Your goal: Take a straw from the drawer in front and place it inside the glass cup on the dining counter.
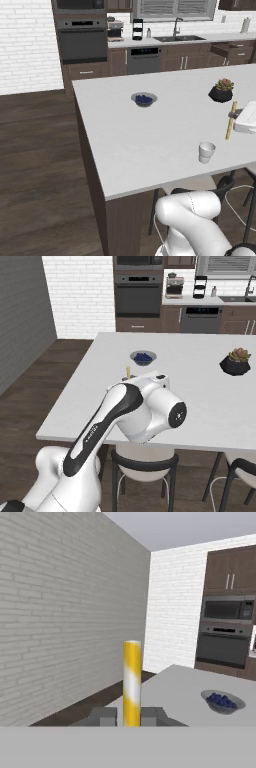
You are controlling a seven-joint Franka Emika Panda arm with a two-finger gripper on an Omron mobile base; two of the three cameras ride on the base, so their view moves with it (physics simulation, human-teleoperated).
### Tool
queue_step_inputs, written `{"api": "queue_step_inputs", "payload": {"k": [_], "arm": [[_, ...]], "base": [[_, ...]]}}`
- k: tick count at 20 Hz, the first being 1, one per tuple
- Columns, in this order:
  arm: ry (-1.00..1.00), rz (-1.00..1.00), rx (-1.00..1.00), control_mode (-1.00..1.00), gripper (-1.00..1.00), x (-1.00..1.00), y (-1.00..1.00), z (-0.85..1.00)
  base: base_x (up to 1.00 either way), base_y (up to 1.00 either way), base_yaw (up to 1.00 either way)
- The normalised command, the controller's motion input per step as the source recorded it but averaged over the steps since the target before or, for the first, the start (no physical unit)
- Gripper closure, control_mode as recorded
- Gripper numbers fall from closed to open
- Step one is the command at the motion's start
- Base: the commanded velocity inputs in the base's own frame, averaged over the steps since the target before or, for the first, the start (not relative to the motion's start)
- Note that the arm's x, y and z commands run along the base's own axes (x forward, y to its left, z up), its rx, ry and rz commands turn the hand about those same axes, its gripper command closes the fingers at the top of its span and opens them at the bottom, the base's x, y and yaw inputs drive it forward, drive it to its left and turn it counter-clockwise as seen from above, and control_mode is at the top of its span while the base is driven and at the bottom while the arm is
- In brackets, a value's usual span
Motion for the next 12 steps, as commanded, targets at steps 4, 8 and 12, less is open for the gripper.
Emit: {"api": "queue_step_inputs", "payload": {"k": [4, 8, 12], "arm": [[0.0, 0.1, 0.0, -1.0, 1.0, 0.0, 0.0, -0.07], [0.0, 0.05, 0.0, -1.0, 1.0, 0.05, 0.0, -0.1], [0.0, 0.12, 0.0, -1.0, 1.0, 0.05, -0.17, -0.05]], "base": [[0.0, 0.0, 0.0], [0.0, 0.0, 0.0], [0.0, 0.0, 0.0]]}}
